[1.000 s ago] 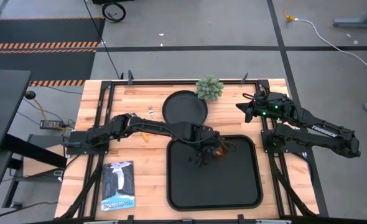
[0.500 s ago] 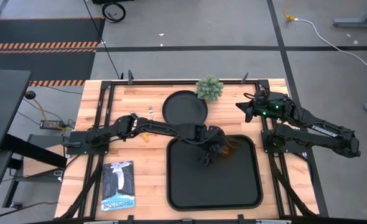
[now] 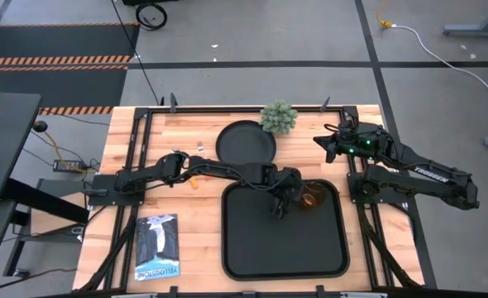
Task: Pick and place plate/cup/fork/spoon on tray
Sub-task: Put the brown glass on the top of the black tray, then put the black plate on the black tray
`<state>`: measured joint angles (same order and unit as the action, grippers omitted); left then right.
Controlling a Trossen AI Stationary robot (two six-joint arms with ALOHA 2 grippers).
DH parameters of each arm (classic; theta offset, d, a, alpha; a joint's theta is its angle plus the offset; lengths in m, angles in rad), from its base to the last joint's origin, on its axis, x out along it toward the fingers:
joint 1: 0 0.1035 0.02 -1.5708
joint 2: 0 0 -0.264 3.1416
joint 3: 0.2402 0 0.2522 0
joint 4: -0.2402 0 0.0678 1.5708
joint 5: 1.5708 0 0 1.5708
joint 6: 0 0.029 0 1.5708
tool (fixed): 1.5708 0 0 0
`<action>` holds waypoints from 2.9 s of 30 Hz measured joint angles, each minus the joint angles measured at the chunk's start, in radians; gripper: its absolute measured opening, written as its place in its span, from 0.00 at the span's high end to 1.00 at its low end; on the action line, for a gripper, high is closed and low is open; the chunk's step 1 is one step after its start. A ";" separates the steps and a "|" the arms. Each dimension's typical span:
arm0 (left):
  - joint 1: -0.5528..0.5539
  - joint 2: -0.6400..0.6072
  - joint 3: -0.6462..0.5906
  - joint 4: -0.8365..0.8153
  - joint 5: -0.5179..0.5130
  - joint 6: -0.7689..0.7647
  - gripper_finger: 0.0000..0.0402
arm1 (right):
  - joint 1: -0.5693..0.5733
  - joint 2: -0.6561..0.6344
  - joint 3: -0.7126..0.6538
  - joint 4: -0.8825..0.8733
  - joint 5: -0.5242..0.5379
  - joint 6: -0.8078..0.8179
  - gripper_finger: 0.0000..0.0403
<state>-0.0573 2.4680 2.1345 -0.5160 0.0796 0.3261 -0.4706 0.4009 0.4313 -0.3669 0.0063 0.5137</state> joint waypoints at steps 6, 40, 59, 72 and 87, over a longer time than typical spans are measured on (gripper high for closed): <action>-0.001 0.026 0.001 0.066 0.111 0.008 0.69 | 0.000 0.000 0.000 0.001 0.000 0.000 0.98; 0.023 0.053 0.001 0.145 0.064 0.090 0.69 | 0.000 0.000 0.000 0.032 0.000 0.000 0.98; 0.028 0.094 0.002 0.351 0.056 0.103 0.69 | 0.000 0.000 0.000 0.036 0.000 0.006 0.98; 0.031 0.025 0.001 0.086 0.020 0.104 0.74 | 0.000 0.000 0.000 0.028 0.000 -0.020 0.98; 0.022 -0.086 0.003 -0.190 0.018 0.091 0.99 | 0.006 0.000 0.000 0.019 0.001 -0.061 0.98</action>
<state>-0.0353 2.3821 2.1372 -0.7060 0.0978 0.4175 -0.4648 0.4007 0.4316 -0.3477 0.0074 0.4530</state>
